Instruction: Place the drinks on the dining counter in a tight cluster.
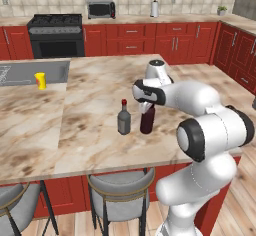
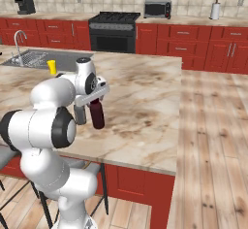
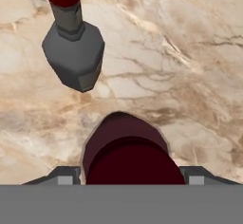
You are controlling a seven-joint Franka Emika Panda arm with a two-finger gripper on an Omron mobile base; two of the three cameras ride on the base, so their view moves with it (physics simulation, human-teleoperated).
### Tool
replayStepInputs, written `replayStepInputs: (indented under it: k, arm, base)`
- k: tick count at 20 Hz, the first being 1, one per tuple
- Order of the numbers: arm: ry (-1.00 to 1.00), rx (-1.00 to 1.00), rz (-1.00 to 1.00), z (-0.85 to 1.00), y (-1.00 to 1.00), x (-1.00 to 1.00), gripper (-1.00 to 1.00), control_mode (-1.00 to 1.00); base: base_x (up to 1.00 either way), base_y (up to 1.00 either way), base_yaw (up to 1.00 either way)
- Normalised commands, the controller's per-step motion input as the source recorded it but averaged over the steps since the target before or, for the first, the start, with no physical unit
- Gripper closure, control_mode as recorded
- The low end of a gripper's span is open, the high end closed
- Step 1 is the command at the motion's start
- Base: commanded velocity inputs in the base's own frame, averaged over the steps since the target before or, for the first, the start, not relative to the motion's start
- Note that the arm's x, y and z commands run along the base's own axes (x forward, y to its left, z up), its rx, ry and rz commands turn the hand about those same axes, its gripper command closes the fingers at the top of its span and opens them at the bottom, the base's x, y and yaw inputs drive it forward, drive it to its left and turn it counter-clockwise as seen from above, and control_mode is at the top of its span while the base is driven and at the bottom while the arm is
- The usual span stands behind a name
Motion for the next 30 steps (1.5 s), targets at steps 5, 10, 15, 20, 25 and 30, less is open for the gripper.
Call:
replayStepInputs:
  k: [5, 10, 15, 20, 25, 30]
  arm:
    - [-0.02, -0.01, 0.00, 0.00, 0.00, 0.43, 1.00, -1.00]
    - [0.00, 0.00, 0.00, 0.00, 0.00, 0.03, 1.00, -1.00]
    - [0.00, 0.00, 0.00, 0.00, 0.00, 0.00, -1.00, -1.00]
    - [0.00, 0.00, 0.00, 0.00, 0.00, 0.00, -1.00, -1.00]
    - [0.00, 0.00, 0.00, 0.00, 0.00, 0.00, -1.00, -1.00]
    - [0.00, 0.00, 0.00, 0.14, 0.00, 0.00, -1.00, -1.00]
  base:
    - [0.00, 0.00, 0.00]
    - [0.00, 0.00, 0.00]
    - [0.00, 0.00, 0.00]
    - [0.00, 0.00, 0.00]
    - [0.00, 0.00, 0.00]
    - [0.00, 0.00, 0.00]
